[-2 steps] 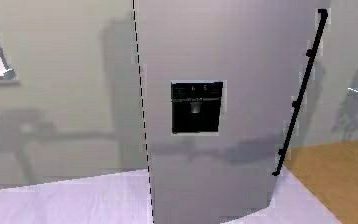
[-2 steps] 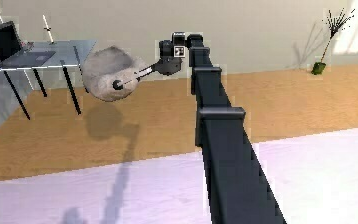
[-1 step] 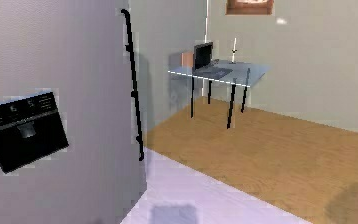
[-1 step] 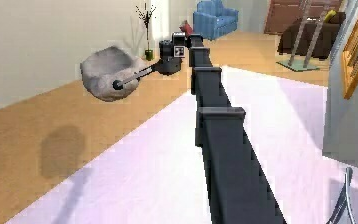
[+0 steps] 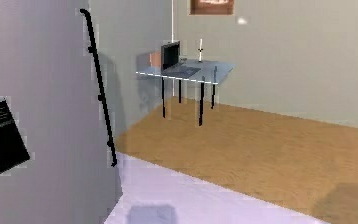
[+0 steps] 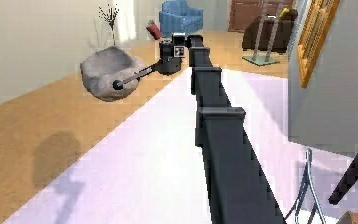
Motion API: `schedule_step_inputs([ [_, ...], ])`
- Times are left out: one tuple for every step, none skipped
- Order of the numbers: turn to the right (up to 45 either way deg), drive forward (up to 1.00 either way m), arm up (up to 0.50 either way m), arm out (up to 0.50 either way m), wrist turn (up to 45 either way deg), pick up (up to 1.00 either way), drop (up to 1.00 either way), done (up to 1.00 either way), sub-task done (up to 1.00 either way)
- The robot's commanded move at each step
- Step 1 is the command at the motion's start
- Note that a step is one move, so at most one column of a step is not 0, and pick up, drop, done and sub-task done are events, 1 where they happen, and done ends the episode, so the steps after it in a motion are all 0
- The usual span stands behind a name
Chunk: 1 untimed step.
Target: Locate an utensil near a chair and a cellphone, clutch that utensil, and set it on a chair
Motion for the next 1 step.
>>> schedule_step_inputs([
  [-45.0, 0.00, 0.00, 0.00, 0.0, 0.00, 0.00, 0.00, 0.00],
])
